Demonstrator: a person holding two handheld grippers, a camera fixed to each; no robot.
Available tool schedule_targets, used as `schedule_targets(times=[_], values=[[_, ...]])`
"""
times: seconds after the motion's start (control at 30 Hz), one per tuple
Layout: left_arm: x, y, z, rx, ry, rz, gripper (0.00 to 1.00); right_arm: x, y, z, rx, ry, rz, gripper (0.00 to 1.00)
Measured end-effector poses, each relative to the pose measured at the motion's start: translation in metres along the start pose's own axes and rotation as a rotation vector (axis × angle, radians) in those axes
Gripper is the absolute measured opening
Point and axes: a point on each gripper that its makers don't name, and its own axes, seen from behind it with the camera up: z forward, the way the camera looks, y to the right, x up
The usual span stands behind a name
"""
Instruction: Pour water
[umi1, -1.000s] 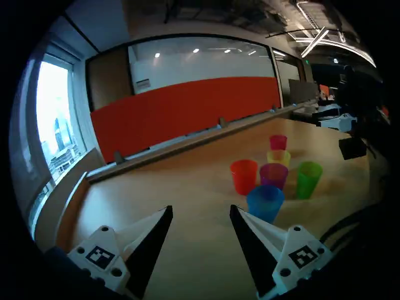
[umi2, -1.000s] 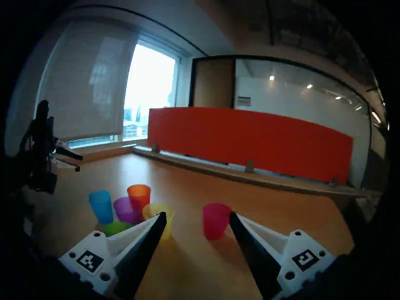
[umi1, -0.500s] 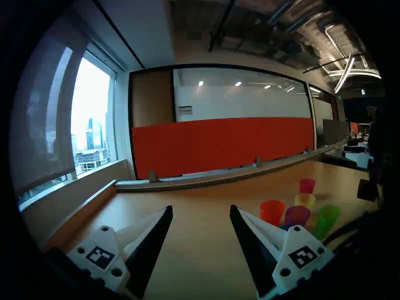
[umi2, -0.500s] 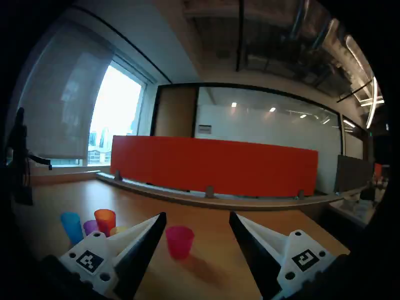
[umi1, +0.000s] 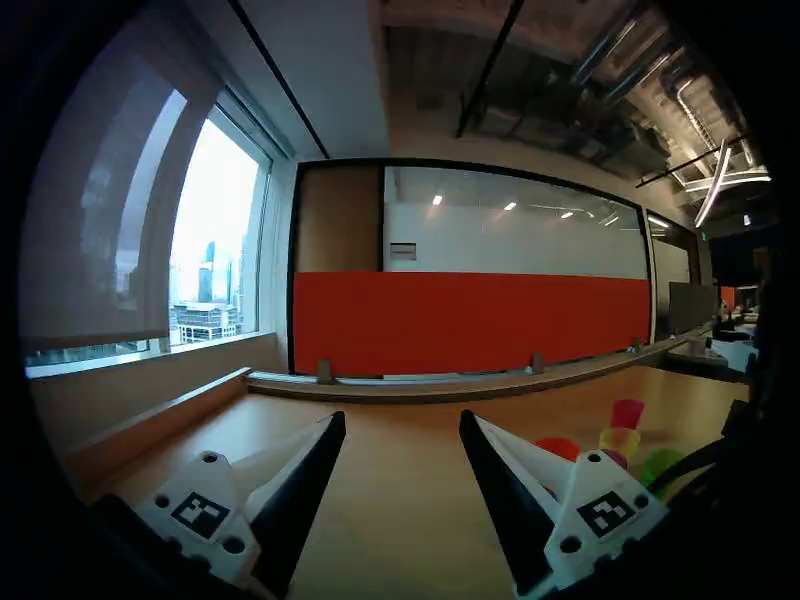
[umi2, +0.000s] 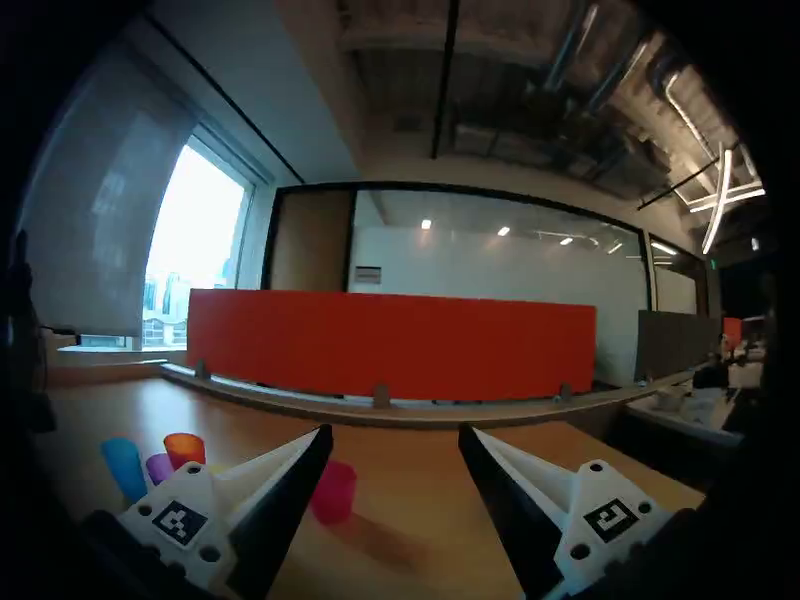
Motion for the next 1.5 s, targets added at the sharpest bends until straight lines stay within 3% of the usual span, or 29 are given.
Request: schedule_targets(times=[0.37,0.77,1.07,1.5], values=[[-0.022,-0.01,0.001,0.069,-0.003,0.002,0.84,-0.01,0.01,0.0,-0.029,-0.033,0.018,0.98],[-0.054,0.009,0.007,0.057,-0.017,-0.029,0.84,-0.008,0.016,0.003,-0.058,-0.053,0.07,0.98],[-0.058,0.007,0.007,0.074,-0.015,-0.041,0.84,-0.009,0.012,0.005,-0.062,-0.073,0.055,0.98],[-0.065,0.019,0.01,0.066,-0.02,-0.028,0.84,-0.01,0.007,0.007,-0.048,-0.078,0.058,0.98]])
